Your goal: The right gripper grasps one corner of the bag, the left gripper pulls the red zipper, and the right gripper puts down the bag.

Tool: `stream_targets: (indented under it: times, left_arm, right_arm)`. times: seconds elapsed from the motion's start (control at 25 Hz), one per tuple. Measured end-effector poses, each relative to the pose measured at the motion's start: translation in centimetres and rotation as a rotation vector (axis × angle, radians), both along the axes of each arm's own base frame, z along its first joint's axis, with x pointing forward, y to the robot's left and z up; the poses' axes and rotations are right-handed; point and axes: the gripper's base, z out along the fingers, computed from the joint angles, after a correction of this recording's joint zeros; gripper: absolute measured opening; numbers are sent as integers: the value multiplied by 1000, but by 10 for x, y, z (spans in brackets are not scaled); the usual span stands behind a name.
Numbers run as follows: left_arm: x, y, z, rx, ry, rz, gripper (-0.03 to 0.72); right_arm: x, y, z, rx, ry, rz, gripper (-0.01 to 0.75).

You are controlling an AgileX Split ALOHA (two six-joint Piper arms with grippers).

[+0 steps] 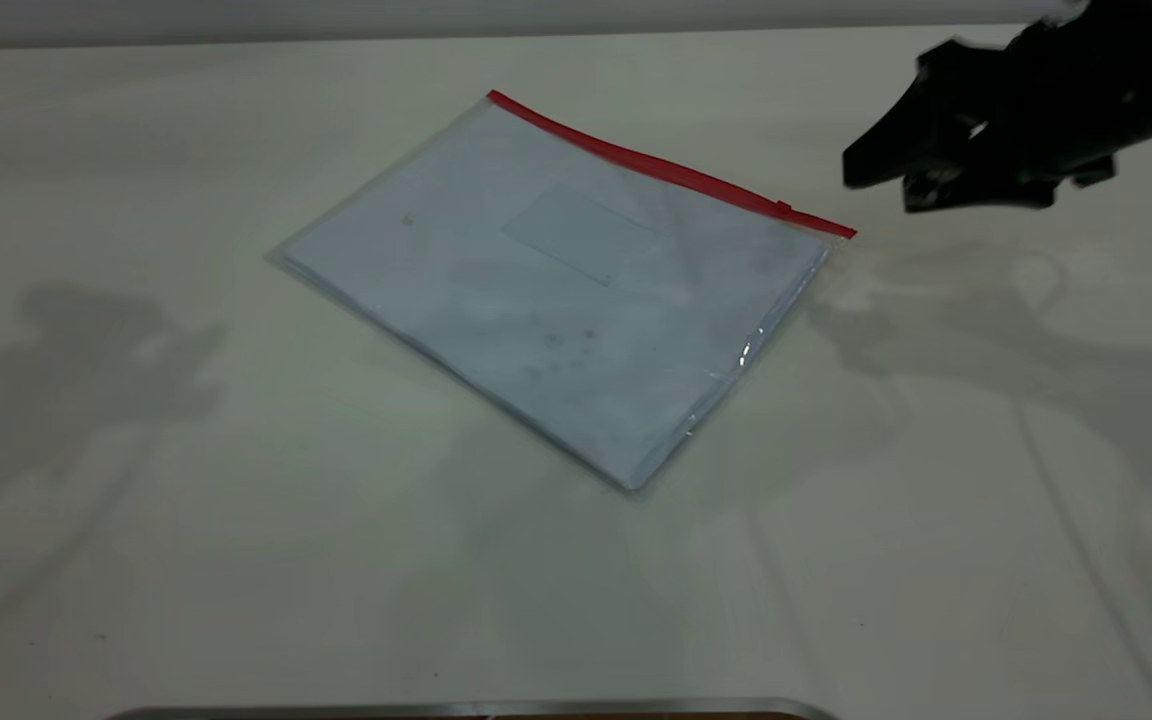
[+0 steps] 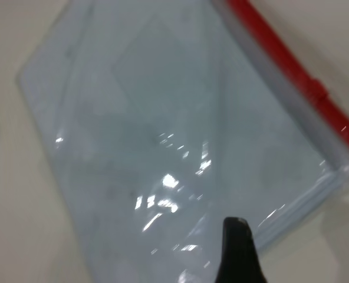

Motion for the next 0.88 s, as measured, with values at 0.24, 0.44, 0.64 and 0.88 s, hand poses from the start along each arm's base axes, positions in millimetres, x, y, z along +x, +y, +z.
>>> stream_targets:
  times: [0.24,0.44,0.64,0.88]
  left_arm:
    - [2,1,1,9,-19,1,521]
    - [3,2,1,15,-29,10,521]
    - [4,2,2,20,-37,15,521]
    - [4,2,2,22,-41,18,521]
  right_arm:
    - [25,-12,-38,48,25,-15,565]
    - [34,-18,-59,72,42,-28,563]
    - [33,-14,-74,115,67,-33,561]
    - [34,8,-80,170,67,-43,558]
